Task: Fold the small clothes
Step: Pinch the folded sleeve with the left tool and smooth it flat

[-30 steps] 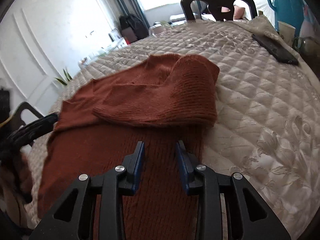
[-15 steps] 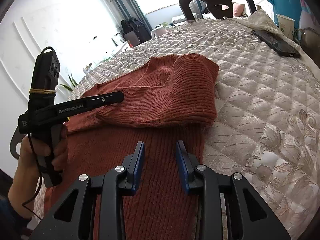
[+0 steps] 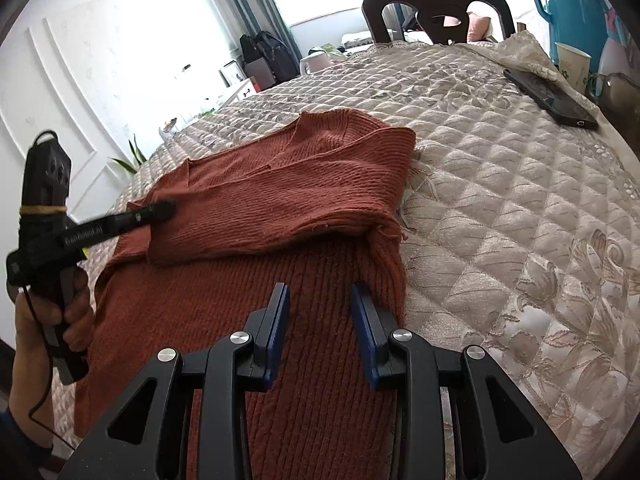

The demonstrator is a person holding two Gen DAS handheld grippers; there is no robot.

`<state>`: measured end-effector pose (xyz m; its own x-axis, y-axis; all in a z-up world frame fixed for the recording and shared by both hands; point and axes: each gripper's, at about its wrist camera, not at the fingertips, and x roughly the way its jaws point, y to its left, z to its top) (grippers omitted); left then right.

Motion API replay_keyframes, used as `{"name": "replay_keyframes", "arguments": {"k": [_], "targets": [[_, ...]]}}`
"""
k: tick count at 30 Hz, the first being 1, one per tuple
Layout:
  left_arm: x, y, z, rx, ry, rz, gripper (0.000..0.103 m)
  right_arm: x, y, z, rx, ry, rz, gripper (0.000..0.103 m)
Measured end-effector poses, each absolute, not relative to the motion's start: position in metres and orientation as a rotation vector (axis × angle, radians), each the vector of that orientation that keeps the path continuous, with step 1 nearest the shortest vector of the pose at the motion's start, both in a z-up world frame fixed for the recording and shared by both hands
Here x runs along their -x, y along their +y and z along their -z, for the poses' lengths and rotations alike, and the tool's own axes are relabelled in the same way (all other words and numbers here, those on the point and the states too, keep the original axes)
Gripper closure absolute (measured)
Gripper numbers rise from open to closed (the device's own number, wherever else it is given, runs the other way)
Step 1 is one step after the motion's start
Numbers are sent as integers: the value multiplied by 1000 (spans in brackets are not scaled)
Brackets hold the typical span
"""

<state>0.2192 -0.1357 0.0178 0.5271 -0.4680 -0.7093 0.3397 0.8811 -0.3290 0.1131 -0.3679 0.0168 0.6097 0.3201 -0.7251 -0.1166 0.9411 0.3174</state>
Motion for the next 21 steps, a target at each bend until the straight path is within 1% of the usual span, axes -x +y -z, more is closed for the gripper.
{"name": "replay_keyframes", "arguments": {"k": [7, 13, 14, 15, 17, 19, 21], "targets": [[-222, -139, -16, 165, 893, 490, 97, -111, -364, -21, -209, 874, -246, 71], [-216, -123, -29, 165, 855, 448, 96, -115, -368, -50, -220, 751, -238, 71], [-214, -119, -34, 173, 839, 443, 96, -121, -370, -53, -216, 744, -226, 73], [-212, -117, -38, 179, 825, 438, 95, -126, -371, -53, -212, 744, -218, 73], [-208, -117, -45, 187, 803, 451, 84, -141, -370, -45, -191, 781, -199, 74], [-202, -125, -45, 169, 803, 491, 77, -152, -369, -27, -155, 856, -172, 77], [-199, -139, -36, 123, 834, 526, 77, -151, -373, -25, -171, 860, -179, 78]]}}
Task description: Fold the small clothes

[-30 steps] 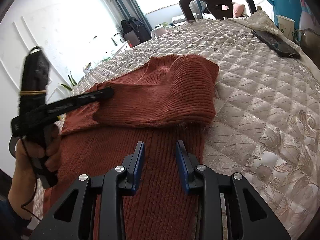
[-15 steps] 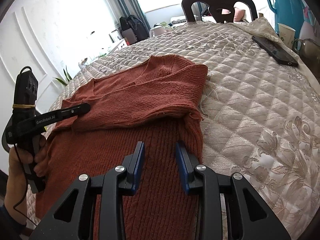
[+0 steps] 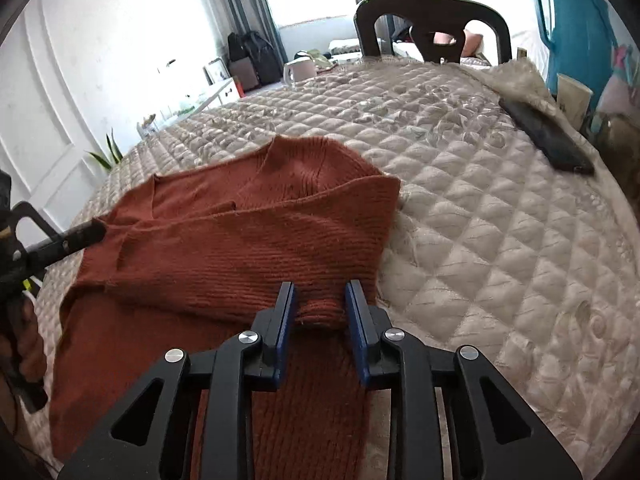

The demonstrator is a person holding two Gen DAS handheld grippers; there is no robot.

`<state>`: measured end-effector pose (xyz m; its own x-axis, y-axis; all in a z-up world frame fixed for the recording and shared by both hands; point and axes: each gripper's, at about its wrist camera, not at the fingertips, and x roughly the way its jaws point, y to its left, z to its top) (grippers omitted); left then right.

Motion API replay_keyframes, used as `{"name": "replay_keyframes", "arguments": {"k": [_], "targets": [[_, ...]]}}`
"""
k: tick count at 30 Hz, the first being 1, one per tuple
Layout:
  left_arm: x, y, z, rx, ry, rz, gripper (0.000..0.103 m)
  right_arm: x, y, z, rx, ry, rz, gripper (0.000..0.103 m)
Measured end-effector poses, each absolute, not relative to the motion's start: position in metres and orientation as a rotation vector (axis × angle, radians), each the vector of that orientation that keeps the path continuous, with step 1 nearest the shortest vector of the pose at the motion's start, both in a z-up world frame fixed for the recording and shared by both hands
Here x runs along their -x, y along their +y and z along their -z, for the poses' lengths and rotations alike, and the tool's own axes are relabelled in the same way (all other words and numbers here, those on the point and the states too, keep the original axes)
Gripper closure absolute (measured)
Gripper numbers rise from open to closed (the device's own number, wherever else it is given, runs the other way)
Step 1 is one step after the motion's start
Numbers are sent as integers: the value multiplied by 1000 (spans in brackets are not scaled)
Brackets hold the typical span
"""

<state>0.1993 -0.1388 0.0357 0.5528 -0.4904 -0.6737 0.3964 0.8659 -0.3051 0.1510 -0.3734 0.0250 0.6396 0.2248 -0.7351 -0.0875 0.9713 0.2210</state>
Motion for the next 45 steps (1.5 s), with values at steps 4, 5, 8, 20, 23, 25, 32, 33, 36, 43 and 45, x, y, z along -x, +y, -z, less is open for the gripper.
{"name": "replay_keyframes", "arguments": {"k": [4, 5, 8, 20, 23, 25, 32, 33, 36, 43, 45], "targets": [[-197, -155, -12, 51, 872, 535, 77, -147, -376, -23, -116, 866, -171, 80], [-197, -154, -13, 60, 877, 536, 77, -146, -377, -24, -106, 869, -171, 80], [-198, -151, -14, 74, 887, 540, 77, -144, -376, -26, -89, 875, -174, 80], [-246, -160, -12, 69, 904, 454, 77, -210, -385, -25, -138, 879, -159, 86], [-246, -155, -13, 101, 895, 458, 77, -210, -389, -24, -148, 879, -168, 87], [-234, -152, -20, 99, 882, 467, 77, -200, -388, -29, -131, 874, -158, 87], [-192, -145, -14, 34, 893, 512, 77, -147, -373, -26, -55, 858, -215, 86], [-192, -144, -12, 36, 885, 509, 77, -147, -373, -22, -50, 863, -213, 86], [-190, -137, -19, 56, 887, 482, 77, -146, -381, -28, -82, 863, -180, 86], [-159, -92, -18, 89, 882, 390, 77, -115, -384, -27, -64, 875, -195, 86], [-146, -74, -20, 107, 870, 358, 77, -98, -392, -27, -103, 876, -216, 84]]}}
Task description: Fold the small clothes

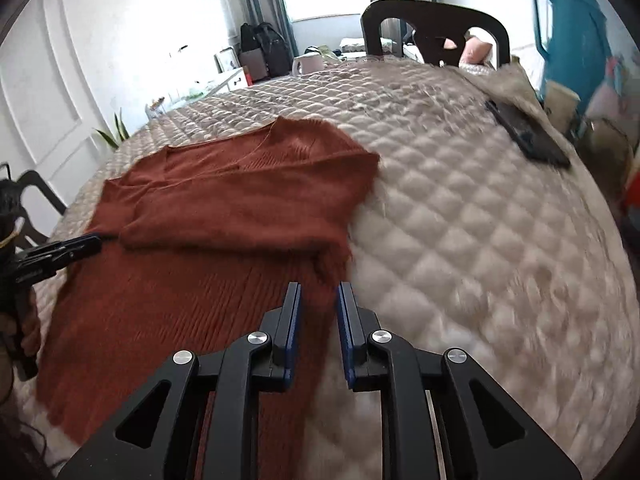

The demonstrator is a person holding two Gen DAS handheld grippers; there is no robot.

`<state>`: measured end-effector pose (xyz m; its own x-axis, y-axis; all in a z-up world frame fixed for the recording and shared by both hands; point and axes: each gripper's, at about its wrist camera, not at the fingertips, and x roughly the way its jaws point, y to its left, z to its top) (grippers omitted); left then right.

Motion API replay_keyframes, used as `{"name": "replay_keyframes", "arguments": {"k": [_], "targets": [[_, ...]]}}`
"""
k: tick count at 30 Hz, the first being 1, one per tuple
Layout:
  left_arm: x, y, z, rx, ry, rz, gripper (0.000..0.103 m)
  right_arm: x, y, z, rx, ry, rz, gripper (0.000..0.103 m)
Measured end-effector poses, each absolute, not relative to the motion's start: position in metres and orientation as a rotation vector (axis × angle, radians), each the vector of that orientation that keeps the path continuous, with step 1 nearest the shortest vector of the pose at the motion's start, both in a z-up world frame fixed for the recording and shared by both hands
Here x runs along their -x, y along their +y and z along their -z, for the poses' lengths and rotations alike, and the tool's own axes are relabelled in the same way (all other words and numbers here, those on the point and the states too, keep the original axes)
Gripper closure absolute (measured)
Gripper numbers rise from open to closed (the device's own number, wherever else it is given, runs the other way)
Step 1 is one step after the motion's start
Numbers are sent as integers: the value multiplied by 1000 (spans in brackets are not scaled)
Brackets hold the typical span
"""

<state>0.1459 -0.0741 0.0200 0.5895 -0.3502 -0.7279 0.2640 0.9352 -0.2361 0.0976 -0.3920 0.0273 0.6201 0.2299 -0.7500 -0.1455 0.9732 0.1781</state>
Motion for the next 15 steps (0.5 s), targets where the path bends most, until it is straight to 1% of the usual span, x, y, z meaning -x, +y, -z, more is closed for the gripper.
{"name": "replay_keyframes", "arguments": {"k": [4, 10, 12, 13, 14, 15], "targets": [[-121, -49, -20, 164, 867, 339, 77, -71, -392, -37, -135, 843, -265, 84], [-86, -48, -18, 167, 866, 365, 77, -51, -377, -35, -121, 854, -336, 84], [-77, -52, -17, 148, 864, 376, 70, -46, -375, -32, -107, 868, -341, 84], [-73, -54, -16, 138, 863, 387, 62, -43, -374, -29, -98, 876, -337, 83], [-70, -57, -13, 128, 860, 403, 57, -41, -374, -27, -95, 879, -337, 80], [-69, -59, -9, 117, 867, 412, 57, -39, -374, -24, -97, 884, -344, 79]]}}
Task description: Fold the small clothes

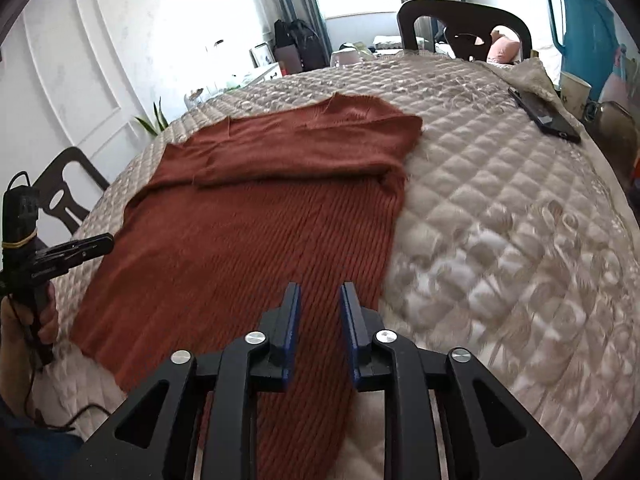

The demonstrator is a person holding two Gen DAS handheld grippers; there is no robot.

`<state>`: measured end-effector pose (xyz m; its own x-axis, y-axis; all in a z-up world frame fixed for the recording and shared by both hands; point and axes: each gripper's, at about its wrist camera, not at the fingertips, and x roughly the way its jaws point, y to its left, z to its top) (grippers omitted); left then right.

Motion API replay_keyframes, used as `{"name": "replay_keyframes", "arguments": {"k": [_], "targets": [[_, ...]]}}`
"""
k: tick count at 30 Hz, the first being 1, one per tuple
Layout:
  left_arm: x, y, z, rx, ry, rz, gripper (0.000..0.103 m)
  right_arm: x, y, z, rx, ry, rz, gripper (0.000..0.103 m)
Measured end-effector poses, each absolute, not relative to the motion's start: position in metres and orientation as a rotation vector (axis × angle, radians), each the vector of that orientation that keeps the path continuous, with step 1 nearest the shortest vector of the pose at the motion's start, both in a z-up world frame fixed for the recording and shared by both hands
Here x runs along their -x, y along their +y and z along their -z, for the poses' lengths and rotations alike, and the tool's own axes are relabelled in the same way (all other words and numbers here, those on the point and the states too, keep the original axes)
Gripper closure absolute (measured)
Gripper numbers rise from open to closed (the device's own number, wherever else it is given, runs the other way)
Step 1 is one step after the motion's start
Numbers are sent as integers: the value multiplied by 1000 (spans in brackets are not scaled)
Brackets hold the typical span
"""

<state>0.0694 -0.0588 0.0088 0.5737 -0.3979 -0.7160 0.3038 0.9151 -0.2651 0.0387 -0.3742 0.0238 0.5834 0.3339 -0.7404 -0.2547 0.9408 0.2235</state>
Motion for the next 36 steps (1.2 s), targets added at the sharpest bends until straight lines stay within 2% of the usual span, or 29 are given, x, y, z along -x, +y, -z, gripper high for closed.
{"name": "replay_keyframes", "arguments": {"k": [14, 20, 36], "targets": [[-38, -76, -28, 5, 817, 368, 57, -13, -366, -35, -43, 827, -319, 77], [-31, -94, -10, -67, 870, 373, 57, -8, -347, -21, 22, 869, -374, 77], [-13, -89, -10, -125, 833, 370, 54, 14, -368, -15, 19, 864, -356, 77]]}}
